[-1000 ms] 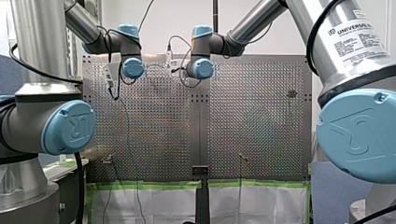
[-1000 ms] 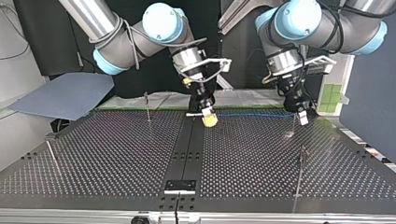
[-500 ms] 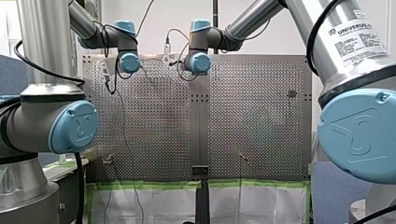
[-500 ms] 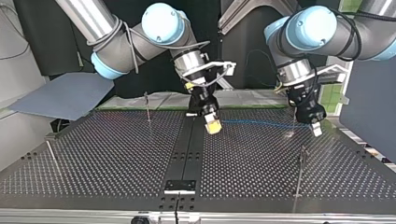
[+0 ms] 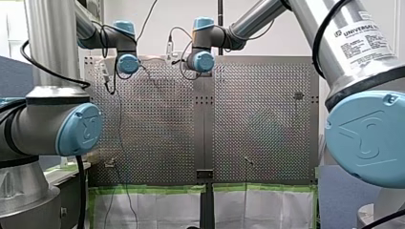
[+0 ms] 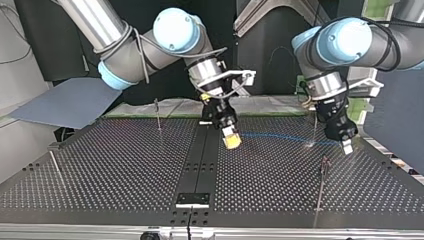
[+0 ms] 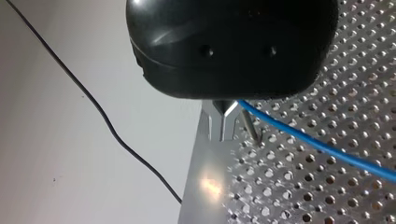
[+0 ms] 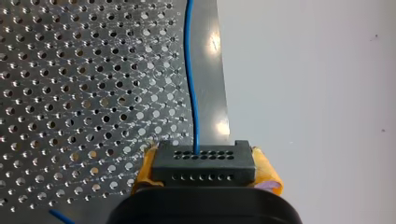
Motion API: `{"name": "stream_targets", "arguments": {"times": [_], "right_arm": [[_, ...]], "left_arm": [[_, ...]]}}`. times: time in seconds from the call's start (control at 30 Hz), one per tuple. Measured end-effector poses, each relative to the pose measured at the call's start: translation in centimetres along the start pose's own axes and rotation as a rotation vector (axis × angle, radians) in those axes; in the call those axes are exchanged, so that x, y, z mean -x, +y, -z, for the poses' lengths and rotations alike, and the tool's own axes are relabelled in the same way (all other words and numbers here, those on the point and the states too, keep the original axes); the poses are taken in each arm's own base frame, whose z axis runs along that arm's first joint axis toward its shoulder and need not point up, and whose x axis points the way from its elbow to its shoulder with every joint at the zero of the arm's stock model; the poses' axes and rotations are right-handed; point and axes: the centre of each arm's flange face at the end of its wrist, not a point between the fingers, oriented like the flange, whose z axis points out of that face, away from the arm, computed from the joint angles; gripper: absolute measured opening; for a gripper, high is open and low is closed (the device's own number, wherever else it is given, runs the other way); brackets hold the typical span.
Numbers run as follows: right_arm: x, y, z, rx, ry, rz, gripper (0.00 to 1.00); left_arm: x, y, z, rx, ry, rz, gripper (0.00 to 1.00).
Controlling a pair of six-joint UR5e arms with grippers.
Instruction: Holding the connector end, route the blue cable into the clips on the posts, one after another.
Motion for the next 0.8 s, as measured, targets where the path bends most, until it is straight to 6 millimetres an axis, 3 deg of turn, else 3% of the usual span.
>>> {"name": "stream_targets", "arguments": {"times": [0.8], "right_arm": [[0.8,0.0,-1.2,-0.010,-0.005,0.000,0.00]], "left_arm": [[0.0,0.9,-4.4,-0.029,-0.015,0.000,0.00]]}}
